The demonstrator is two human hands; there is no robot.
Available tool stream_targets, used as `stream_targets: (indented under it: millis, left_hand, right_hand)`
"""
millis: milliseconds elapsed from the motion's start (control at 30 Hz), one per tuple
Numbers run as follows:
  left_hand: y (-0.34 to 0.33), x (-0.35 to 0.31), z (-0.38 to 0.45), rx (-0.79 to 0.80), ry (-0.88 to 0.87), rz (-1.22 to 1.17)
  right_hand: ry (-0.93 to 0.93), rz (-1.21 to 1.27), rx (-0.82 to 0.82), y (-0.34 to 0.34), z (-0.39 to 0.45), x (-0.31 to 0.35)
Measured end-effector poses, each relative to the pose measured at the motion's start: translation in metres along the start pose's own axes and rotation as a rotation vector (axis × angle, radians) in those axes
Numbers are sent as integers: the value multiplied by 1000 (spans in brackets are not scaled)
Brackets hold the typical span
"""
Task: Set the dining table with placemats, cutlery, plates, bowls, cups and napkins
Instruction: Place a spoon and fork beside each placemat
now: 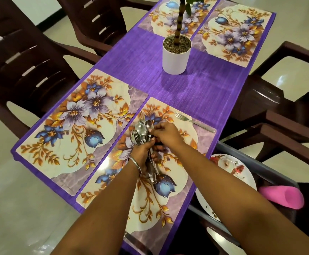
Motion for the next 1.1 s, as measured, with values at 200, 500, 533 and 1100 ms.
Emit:
stream_targets:
  millis: [200, 500, 533, 1100]
  left_hand:
    - [0, 0, -2, 37, -4, 14]
    - [-2, 0, 3, -19, -13, 34]
    - [-2, 0, 3, -27, -16, 32]
    - [-2, -2, 0, -74, -22, 69]
  right_hand:
    - [-51, 342, -294, 21, 14, 3]
    - [244, -291, -141, 57, 5, 5]
    - [283, -349, -135, 56, 3, -2]
    - [443, -721, -270, 85, -26, -17]
Point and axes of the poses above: each hand's wrist, its own z-axis towards the middle knuckle, its own y-axis out of the back of the hand, x = y × z, the point moved 3 cm from there along z, towards the middle knuckle, and after that the axes turned 14 degrees about z, right-handed, at the moved point
